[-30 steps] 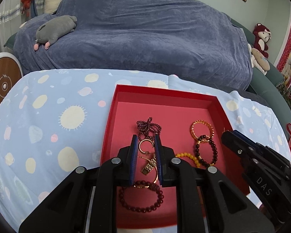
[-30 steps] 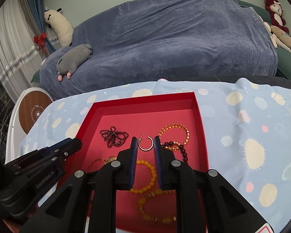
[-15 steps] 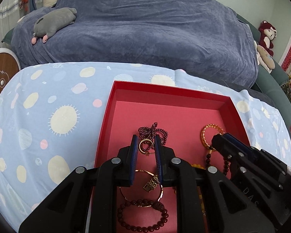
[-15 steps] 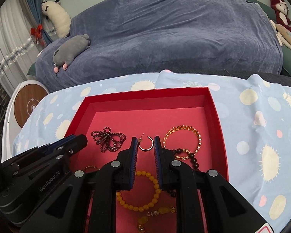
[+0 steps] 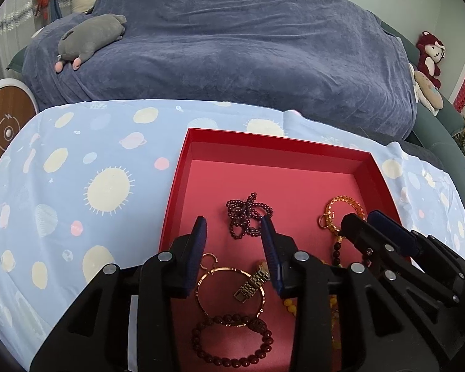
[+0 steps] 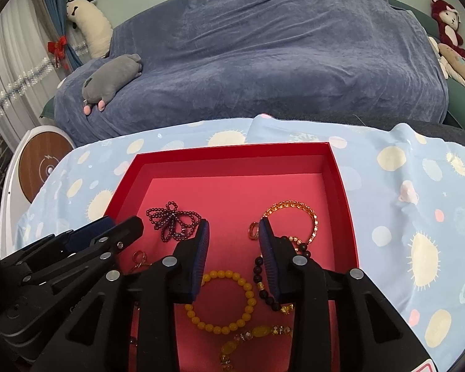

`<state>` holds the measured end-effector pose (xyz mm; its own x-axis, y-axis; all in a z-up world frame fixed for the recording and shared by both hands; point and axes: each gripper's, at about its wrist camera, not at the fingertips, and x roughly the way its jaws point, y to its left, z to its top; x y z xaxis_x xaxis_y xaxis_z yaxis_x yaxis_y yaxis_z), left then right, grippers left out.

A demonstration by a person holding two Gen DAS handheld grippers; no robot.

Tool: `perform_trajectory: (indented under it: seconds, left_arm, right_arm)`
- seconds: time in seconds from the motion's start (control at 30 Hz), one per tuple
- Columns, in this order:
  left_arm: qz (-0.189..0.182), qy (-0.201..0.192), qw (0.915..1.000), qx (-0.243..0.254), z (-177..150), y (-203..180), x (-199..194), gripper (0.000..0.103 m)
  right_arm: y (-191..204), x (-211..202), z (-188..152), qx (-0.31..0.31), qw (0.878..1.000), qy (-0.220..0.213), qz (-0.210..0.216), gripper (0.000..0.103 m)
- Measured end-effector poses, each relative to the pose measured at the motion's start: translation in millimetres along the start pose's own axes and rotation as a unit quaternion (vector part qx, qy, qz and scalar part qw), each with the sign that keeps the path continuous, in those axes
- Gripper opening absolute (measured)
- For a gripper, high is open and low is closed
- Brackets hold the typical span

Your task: Organize jewelry

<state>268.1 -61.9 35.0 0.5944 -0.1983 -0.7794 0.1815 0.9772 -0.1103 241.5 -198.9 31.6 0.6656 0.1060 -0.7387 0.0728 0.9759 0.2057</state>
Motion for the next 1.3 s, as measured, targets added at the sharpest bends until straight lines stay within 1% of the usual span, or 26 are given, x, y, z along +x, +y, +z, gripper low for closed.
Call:
perform_trajectory:
  seconds: [0.3, 0.53, 0.7, 0.77, 0.93, 1.0, 1.13, 1.17, 1.3]
  left_arm:
    - [-0.001, -0.007, 1.0, -0.001, -6, -4, -26, 0.035]
    - [0.0, -0.01, 0.9999, 0.008, -24, -10, -56, 0.036]
    - [0.003, -0.012, 0.9999, 0.008, -44, -12, -79, 0.043]
    - [0.003, -0.013, 0.9999, 0.009, -52, -13, -88, 0.043]
    - [0.004, -0.013, 0.9998, 0.011, -74, -16, -108, 0.046]
    - [0.005, -0.013, 0.9999, 0.009, -82, -17, -114, 0.05]
    - [0.011, -0.012, 0.9999, 0.004, -96, -17, -124, 0.056]
    - [0.012, -0.012, 0.9999, 0.004, -100, -17, -126, 0.057]
    - [0.02, -0.01, 0.9997, 0.011, -112, -20, -134, 0.06]
  right_arm:
    - [3, -28, -10, 0.003, 1.0, -0.008, -0.01, 0.039]
    - [4, -61, -29, 0.013, 1.0, -0.01, -0.021, 0.044]
    - [-1, -88, -48, 0.025, 0.999, -0.017, -0.027, 0.051]
    - [-2, -99, -57, 0.026, 0.999, -0.02, -0.032, 0.054]
    - [-3, -124, -80, 0.024, 0.998, -0.024, -0.044, 0.057]
    - [-4, -131, -86, 0.024, 0.998, -0.026, -0.048, 0.059]
    - [-10, -145, -102, 0.033, 0.997, -0.03, -0.061, 0.071]
    - [-11, -147, -104, 0.035, 0.997, -0.029, -0.062, 0.073]
    - [-14, -153, -116, 0.034, 0.997, -0.024, -0.067, 0.073]
